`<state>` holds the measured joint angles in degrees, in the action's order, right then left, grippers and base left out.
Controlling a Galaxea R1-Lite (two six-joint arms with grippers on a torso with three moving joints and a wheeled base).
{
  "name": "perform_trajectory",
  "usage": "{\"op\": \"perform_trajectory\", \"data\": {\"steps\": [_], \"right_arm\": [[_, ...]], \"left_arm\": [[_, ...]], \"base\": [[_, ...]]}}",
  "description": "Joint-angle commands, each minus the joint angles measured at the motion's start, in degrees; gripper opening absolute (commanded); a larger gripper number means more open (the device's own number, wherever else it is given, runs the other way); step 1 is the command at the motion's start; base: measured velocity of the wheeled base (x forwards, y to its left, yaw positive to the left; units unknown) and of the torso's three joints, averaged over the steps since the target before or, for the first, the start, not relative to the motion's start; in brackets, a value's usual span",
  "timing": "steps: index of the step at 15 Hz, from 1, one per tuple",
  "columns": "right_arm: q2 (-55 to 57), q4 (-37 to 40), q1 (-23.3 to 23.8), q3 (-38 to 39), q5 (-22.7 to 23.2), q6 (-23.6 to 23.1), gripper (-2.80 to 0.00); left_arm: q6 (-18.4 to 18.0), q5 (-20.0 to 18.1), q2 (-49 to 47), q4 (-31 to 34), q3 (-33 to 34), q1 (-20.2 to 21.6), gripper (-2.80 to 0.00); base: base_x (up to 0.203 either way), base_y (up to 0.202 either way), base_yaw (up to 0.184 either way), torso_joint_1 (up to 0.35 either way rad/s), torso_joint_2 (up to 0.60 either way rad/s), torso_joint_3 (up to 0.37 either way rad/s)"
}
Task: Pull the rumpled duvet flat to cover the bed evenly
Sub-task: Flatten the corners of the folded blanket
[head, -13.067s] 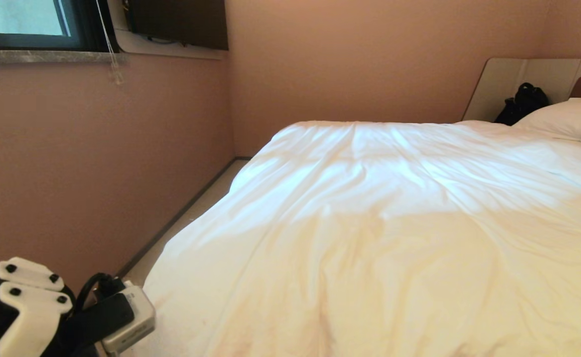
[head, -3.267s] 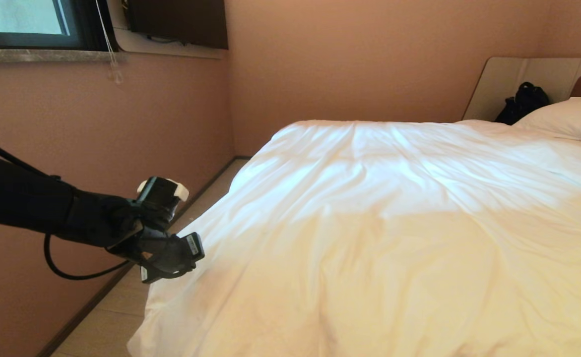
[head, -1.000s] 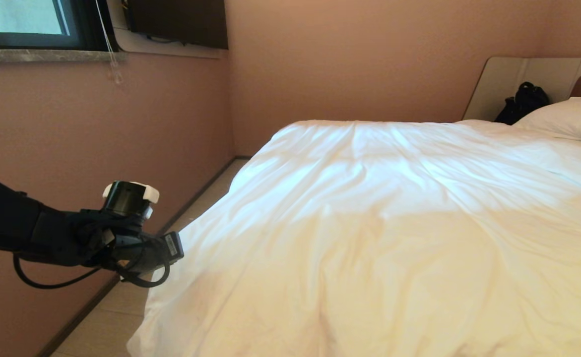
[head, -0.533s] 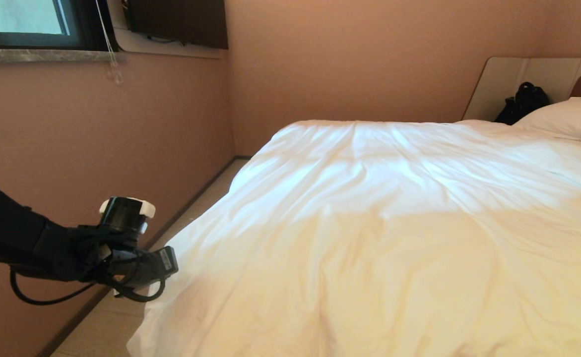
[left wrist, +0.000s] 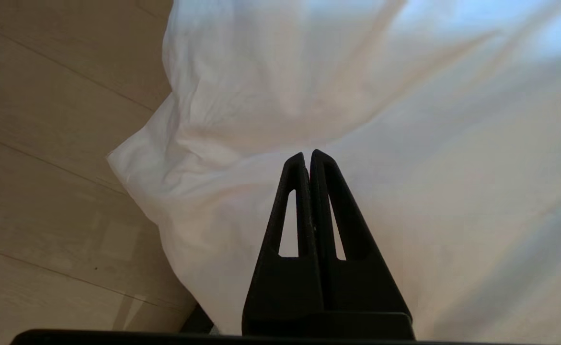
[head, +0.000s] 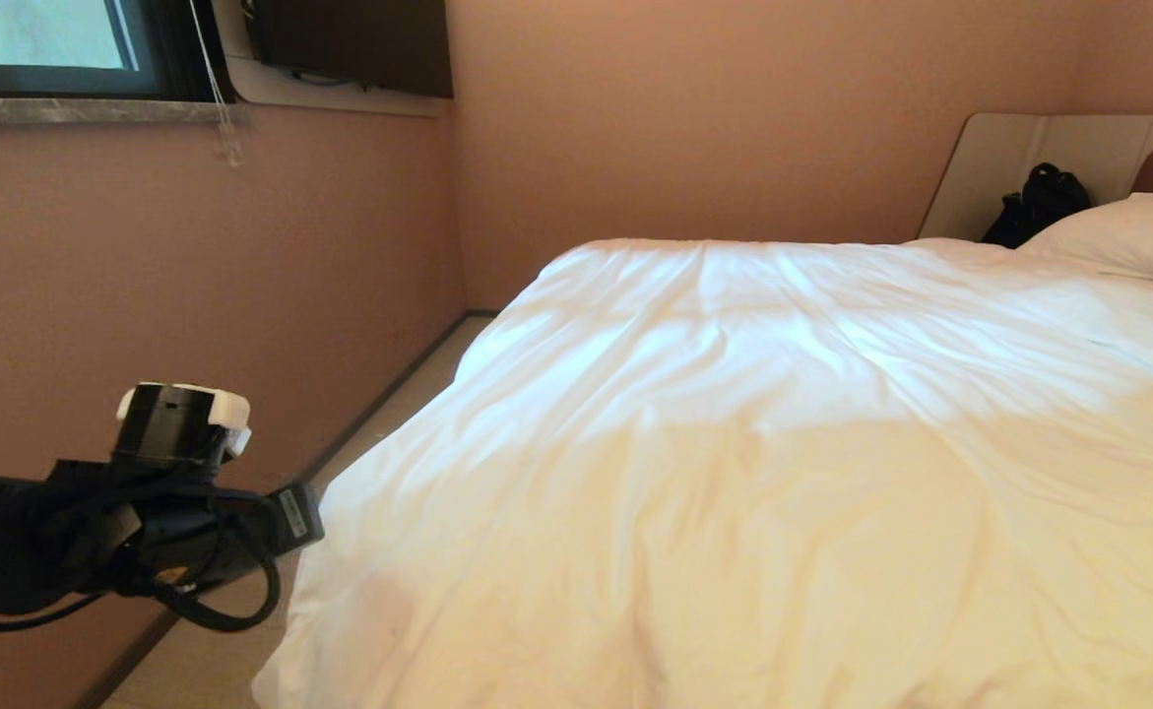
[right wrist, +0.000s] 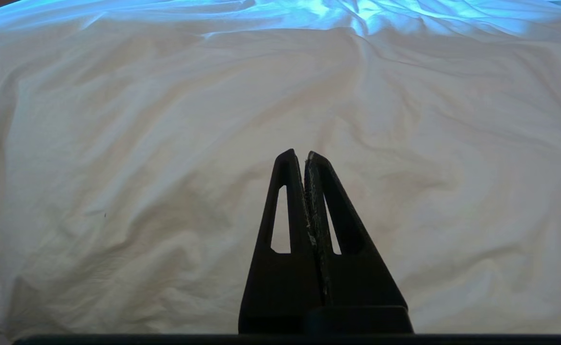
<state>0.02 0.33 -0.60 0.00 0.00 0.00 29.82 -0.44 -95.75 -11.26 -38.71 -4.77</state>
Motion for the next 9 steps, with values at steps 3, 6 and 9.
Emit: {"op": "perform_trajectory", "data": {"steps": [3,6,9], "right_arm": [[0.06,0.02,-0.02,0.0,0.0,0.0,-2.8],[0.06,0.02,-0.02,0.0,0.0,0.0,-2.8],[-0.02,0.02,-0.02,0.0,0.0,0.0,-2.8]], "left_arm": [[-0.02,0.09,6.38,0.09,3.67,-0.17,-2.8],[0.0,-0.02,8.23,0.1,5.12,-0.5,-2.8],[0.06,-0.9,10.41,0.02,7.46,-1.29,-2.8]], "base": [[0.0,0.0,0.0,0.0,0.0,0.0],[0.0,0.0,0.0,0.0,0.0,0.0],[0.0,0.0,0.0,0.0,0.0,0.0]]}}
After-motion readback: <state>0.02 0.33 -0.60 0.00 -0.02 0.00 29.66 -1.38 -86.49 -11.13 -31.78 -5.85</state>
